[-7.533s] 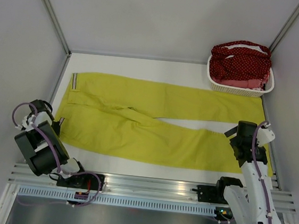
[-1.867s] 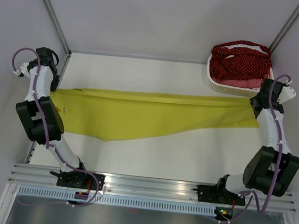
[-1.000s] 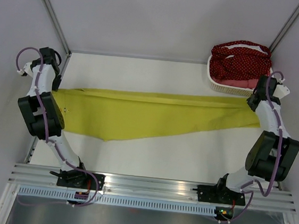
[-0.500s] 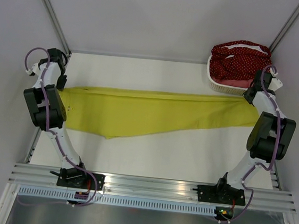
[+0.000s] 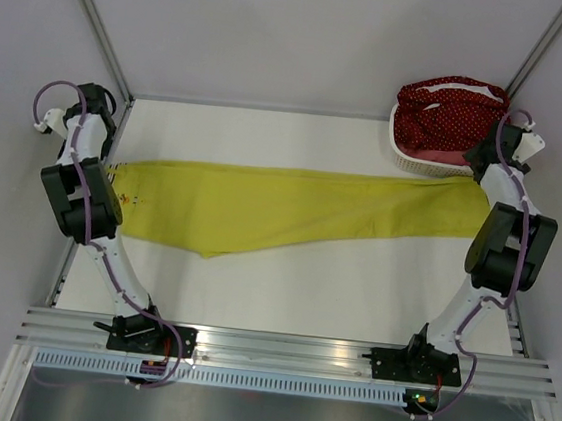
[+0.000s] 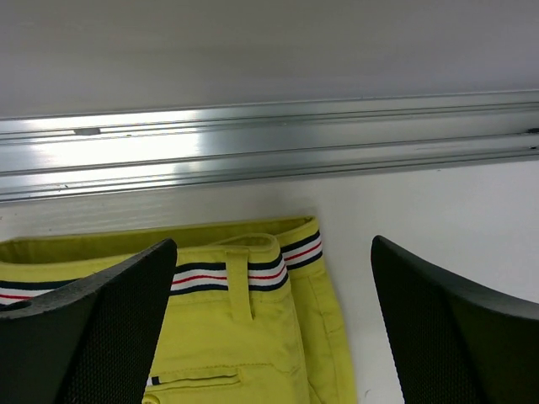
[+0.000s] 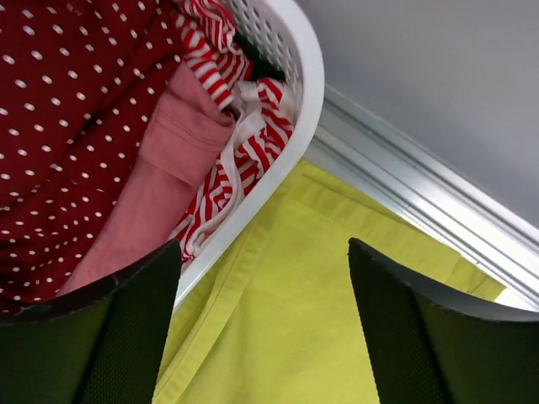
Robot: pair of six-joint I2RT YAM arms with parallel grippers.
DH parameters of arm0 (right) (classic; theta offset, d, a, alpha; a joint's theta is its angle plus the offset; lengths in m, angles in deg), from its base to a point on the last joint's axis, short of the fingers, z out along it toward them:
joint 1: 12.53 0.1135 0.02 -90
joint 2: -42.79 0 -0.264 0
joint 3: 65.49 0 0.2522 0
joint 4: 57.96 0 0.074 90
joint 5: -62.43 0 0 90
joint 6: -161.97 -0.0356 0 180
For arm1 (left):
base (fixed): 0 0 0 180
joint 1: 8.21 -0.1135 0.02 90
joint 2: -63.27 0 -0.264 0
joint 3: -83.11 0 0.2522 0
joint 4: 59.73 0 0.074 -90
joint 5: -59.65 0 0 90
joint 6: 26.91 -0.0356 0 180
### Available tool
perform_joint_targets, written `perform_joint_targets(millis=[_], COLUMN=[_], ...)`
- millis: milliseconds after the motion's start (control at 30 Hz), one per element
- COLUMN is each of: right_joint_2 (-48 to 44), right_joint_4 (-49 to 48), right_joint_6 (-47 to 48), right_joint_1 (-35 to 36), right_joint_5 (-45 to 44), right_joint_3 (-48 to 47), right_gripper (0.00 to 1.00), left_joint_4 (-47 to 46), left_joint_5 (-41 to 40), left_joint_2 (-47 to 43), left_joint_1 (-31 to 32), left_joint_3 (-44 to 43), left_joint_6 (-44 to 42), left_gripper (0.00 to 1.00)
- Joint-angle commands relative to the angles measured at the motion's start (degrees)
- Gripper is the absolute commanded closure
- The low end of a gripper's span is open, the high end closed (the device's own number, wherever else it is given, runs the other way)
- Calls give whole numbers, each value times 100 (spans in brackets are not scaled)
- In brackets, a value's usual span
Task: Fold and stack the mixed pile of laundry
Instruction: Fold the trousers at the center of the board.
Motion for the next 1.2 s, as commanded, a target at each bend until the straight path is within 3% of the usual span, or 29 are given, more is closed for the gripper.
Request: perform_joint_targets(millis=[0, 33, 67, 333, 467, 600, 733, 833, 967, 1167], right_joint_2=[-706, -838, -1100, -2069, -1798, -1148, -174, 66, -100, -671], right_joint_4=[-185, -106, -53, 123, 238, 280, 719, 844, 993, 958], right_joint_6=[232, 346, 408, 1049, 1498, 2095, 1956, 1754, 1175, 383], right_joint_1=[-1, -1, -1, 26, 87, 796, 1150, 1168, 1186, 1475], right_joint_5=[-181, -110, 151, 1401, 1824, 1737, 1359, 1244, 989, 1033], right_joint_3=[91, 179, 276, 1910, 1929, 1606, 1156, 1181, 1890, 3183], right_gripper=[14, 13, 2, 2, 2, 2, 2, 2, 2, 2], left_joint_4=[-206, -206, -206, -452, -925, -1050, -1015, -866, -251, 66], left_joint_5=[-93, -49, 30, 1313, 1901, 2403, 2360, 2027, 922, 823], left_joint_2=[-674, -805, -937, -1852, -1642, -1080, -588, -359, -349, -648], left_joint_1=[57, 49, 58, 497, 655, 691, 629, 480, 51, -828], left_joint_3=[-132, -1, 105, 1623, 2276, 2356, 2110, 2057, 2197, 2505], left_joint_6=[-221, -239, -248, -827, -1152, -1215, -1408, -1469, -1049, -872], left_gripper=[0, 0, 0, 0, 0, 0, 0, 0, 0, 0])
